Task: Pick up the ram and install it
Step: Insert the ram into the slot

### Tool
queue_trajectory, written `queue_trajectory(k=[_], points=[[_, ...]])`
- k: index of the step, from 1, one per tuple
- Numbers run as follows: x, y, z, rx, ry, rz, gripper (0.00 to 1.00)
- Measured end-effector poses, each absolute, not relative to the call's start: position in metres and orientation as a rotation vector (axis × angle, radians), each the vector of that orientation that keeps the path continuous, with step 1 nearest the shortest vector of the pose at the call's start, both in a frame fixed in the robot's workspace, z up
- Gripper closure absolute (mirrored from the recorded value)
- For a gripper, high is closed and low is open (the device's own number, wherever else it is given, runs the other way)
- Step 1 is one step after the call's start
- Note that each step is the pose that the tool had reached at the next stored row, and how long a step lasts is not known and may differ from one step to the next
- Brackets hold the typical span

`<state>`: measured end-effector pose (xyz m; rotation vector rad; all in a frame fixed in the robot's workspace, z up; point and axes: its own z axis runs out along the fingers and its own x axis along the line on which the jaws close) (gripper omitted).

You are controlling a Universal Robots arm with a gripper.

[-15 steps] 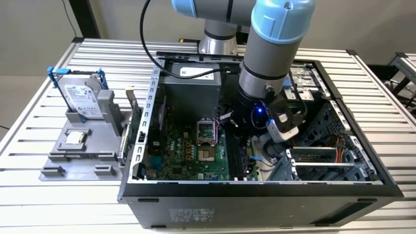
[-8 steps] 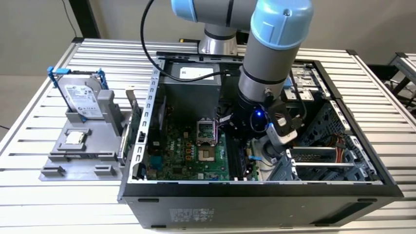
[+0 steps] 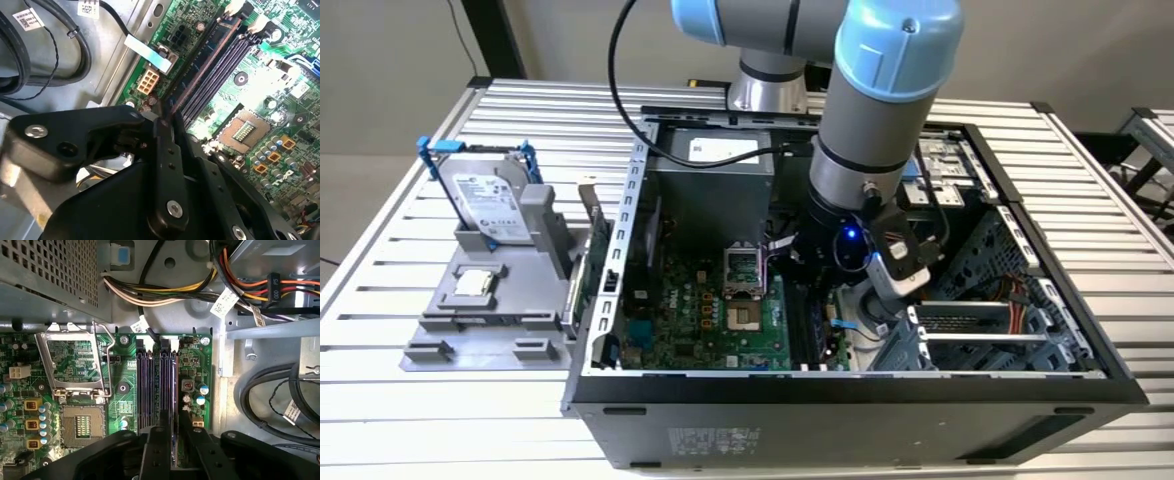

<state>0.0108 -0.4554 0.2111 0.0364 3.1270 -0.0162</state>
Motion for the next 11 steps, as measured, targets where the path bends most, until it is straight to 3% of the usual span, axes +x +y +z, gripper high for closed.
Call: queue_trajectory(k=[5,11], points=[[0.011,-0.455,0.213,0.036,3.127,-0.016,0.0],[0.011,-0.455,0.24,0.036,3.127,-0.016,0.0]])
